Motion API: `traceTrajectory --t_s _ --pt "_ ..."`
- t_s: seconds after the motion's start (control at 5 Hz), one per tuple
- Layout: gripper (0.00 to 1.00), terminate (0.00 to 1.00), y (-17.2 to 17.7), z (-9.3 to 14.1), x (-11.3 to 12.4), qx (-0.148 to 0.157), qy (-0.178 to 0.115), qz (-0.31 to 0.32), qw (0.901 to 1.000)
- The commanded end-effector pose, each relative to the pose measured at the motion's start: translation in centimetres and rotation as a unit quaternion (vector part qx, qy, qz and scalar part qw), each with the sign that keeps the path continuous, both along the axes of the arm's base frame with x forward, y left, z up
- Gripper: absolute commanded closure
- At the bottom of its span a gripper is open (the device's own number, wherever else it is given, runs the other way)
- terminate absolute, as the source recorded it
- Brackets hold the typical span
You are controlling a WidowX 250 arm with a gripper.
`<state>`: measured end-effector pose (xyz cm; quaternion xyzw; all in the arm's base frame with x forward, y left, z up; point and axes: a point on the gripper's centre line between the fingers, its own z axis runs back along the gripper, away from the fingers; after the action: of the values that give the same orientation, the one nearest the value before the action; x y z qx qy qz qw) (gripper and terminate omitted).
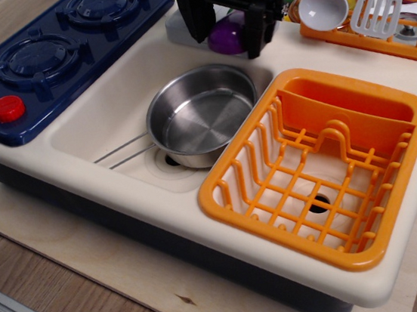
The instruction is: Put eggplant into pan
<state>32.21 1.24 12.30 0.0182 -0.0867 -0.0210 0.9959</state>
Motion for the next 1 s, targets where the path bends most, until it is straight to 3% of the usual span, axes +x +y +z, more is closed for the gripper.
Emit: traceTrajectory --t_s 0.0,0.4,0.6,0.8 --pt "1.00 0.00 -0.6 0.6 0.0 0.014 -0.009 0.017 0.9997" --pt "1.00 0.00 -1.1 1.3 -2.2 -0.004 0.004 0.050 0.9987" --pt "1.00 0.00 -2.2 1.0 -3.2 0.020 0.000 0.062 0.9979" --pt "1.00 0.00 -1.7 0.8 -4.4 0.025 -0.001 0.080 0.9965"
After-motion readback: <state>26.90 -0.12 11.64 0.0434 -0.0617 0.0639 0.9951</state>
